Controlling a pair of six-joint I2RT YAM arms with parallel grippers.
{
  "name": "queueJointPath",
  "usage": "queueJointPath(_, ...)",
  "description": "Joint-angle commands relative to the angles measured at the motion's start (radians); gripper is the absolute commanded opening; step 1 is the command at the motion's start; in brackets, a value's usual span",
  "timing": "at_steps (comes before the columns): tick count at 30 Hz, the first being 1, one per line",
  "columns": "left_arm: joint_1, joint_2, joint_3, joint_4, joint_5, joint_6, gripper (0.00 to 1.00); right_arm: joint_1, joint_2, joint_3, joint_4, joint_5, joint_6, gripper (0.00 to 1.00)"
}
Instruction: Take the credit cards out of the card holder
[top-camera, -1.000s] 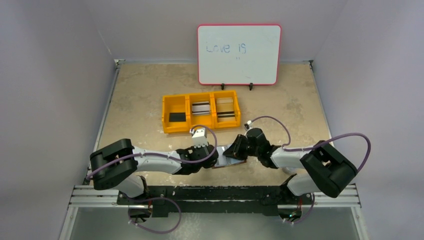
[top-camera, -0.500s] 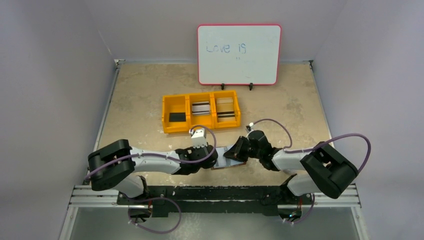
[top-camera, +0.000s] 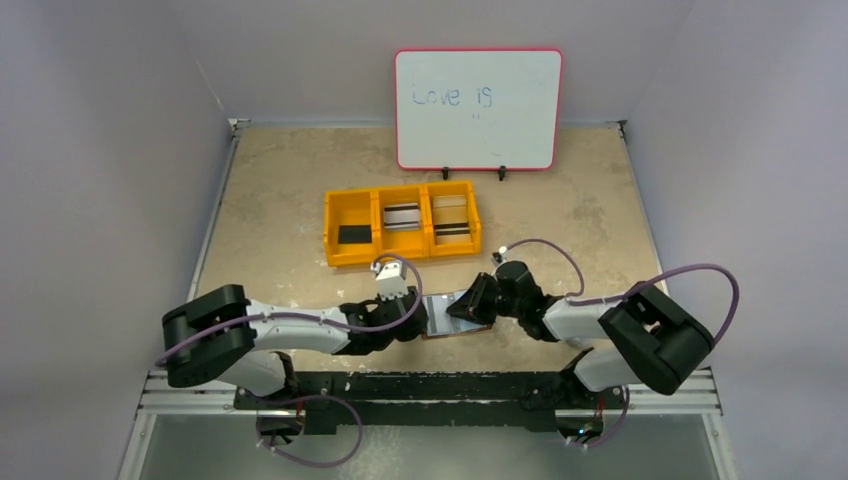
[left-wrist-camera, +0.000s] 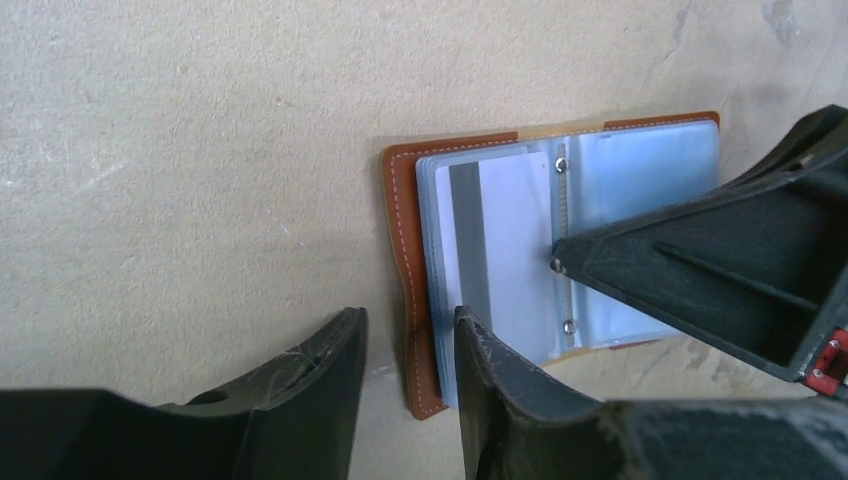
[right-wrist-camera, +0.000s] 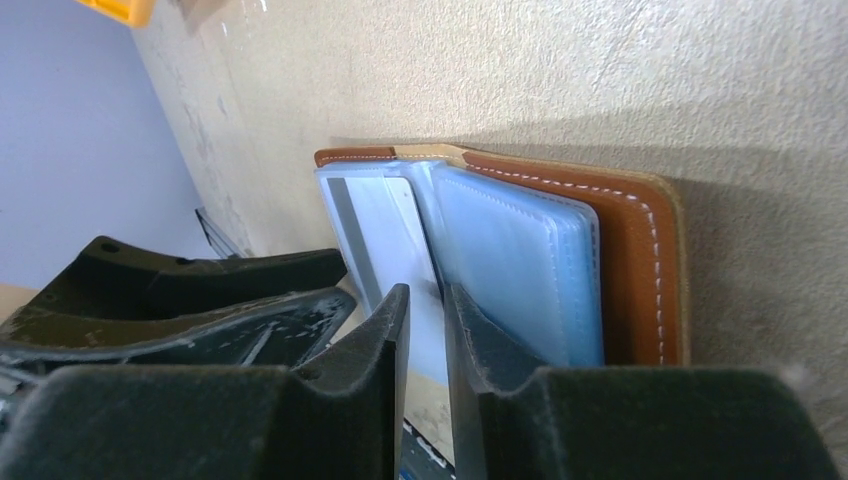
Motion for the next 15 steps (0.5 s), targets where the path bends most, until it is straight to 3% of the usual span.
queueJointPath(1, -0.004, 0.058, 0.04, 0.012, 0.017, -0.004, 0.37, 0.003, -0.038, 0.013, -0.093, 0.049, -0.035, 0.25)
queueJointPath(10, -0.004, 0.161, 0.107, -0.094, 0.008, 0.006, 0.16, 0.003, -0.08, 0.014, -0.194, 0.078, -0.033, 0.3)
queueJointPath(15, -0.004, 0.199, 0.129, -0.098, 0.023, 0.033, 0.1, 0.003, -0.015, 0.043, -0.183, 0.054, -0.023, 0.27)
